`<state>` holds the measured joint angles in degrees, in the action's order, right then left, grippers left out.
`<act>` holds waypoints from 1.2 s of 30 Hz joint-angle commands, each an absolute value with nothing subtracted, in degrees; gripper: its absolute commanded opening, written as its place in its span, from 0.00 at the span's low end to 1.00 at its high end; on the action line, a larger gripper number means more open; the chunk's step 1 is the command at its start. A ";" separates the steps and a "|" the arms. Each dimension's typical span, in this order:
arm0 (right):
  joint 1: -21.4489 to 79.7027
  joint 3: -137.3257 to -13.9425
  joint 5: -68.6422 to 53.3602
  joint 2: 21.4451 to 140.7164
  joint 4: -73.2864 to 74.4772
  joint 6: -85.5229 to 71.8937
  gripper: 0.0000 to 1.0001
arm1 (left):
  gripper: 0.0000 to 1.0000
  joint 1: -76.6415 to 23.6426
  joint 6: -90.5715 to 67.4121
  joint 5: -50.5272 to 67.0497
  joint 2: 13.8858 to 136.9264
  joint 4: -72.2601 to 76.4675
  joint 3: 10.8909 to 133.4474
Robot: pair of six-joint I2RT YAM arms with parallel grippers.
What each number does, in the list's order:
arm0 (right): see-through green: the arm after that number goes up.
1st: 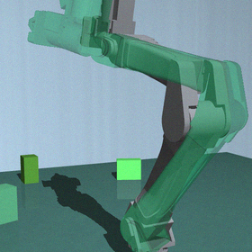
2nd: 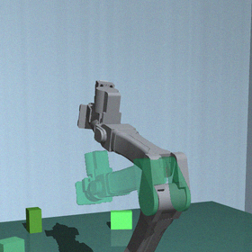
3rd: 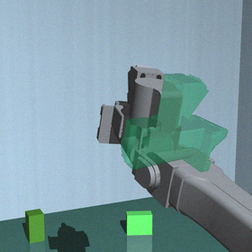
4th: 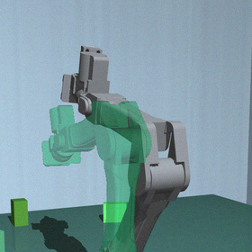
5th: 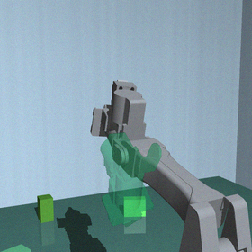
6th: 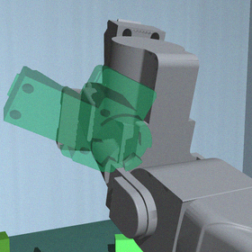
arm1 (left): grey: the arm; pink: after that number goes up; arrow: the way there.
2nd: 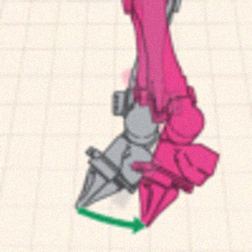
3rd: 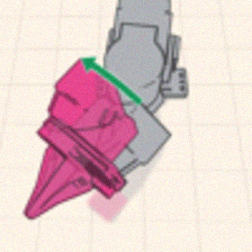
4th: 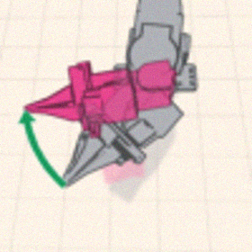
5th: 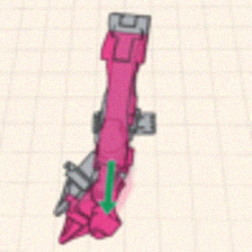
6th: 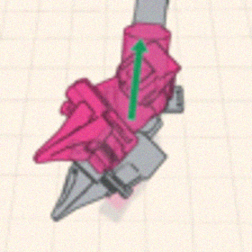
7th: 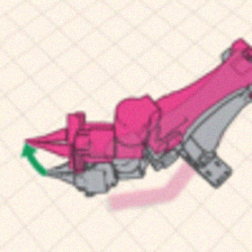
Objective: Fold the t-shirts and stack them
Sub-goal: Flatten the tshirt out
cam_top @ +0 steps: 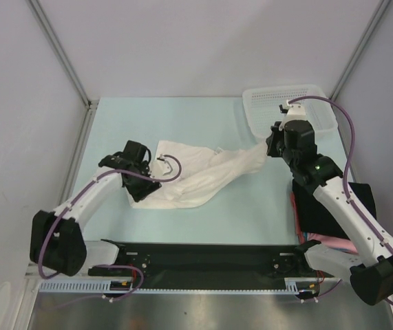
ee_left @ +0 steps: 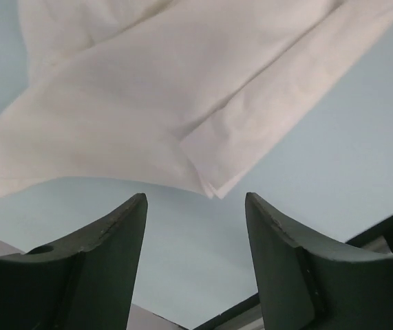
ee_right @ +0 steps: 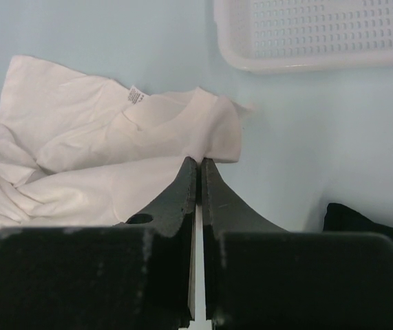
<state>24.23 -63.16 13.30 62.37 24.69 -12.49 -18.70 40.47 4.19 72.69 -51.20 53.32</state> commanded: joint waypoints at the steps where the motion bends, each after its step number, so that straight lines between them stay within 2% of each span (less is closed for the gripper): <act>1: 23.56 -63.19 13.36 62.23 21.80 -13.27 0.00 | 0.65 -18.02 42.18 -2.45 77.51 -43.87 48.01; 3: 23.29 -62.84 13.01 62.23 21.62 -13.27 0.00 | 0.63 -18.02 42.97 -3.77 78.48 -39.03 46.76; 6: 23.03 -62.84 12.74 62.66 21.80 -13.45 0.00 | 0.57 -18.02 43.24 -0.45 80.24 -40.95 48.69; 8: 22.94 -62.75 12.92 62.58 21.80 -13.54 0.00 | 0.56 -18.02 43.77 2.72 80.68 -40.35 47.82; 12: 22.50 -62.49 12.75 62.31 21.88 -13.45 0.00 | 0.23 -18.02 42.80 2.81 81.74 -39.11 47.28; 14: 22.41 -62.58 12.74 62.49 22.06 -13.45 0.00 | 0.23 -18.02 42.45 5.62 81.22 -40.25 48.16; 17: 21.98 -62.58 12.57 62.49 22.06 -13.36 0.00 | 0.00 -18.02 42.28 9.22 79.55 -41.22 48.60; 20: 21.53 -62.49 10.74 63.19 20.66 -13.97 0.00 | 0.00 -17.41 39.74 8.45 77.27 -38.95 48.95; 23: 20.48 -65.72 4.61 68.53 14.17 -15.73 0.00 | 0.00 -11.01 34.55 5.99 78.13 -35.25 54.99; 25: 20.13 -70.63 1.77 77.28 8.28 -16.25 0.00 | 0.00 -5.11 32.10 2.66 82.32 -34.98 64.79; 27: 18.03 -83.44 -0.95 84.95 4.77 -18.09 0.00 | 0.00 -0.82 30.16 -2.08 85.59 -34.11 72.91; 29: 16.27 -94.34 -6.31 97.07 3.87 -24.73 0.00 | 0.00 0.08 26.91 -4.73 91.65 -35.24 89.06; 30: 15.04 -106.58 -8.07 100.86 1.87 -27.83 0.00 | 0.00 2.00 24.81 -7.01 94.02 -36.38 95.56; 31: 13.29 -111.83 -9.83 108.56 0.89 -31.78 0.00 | 0.00 2.37 23.65 -8.25 98.57 -37.87 108.33; 32: 12.23 -117.89 -10.19 111.85 -2.08 -38.95 0.00 | 0.00 2.90 22.60 -9.31 101.05 -38.49 114.98; 33: 11.43 -127.87 -10.46 114.93 -3.07 -42.94 0.00 | 0.00 3.25 20.93 -11.58 103.42 -39.89 128.01; 36: 9.76 -145.05 -10.46 126.97 -7.10 -49.65 0.00 | 0.00 4.74 20.04 -15.89 111.52 -37.99 147.76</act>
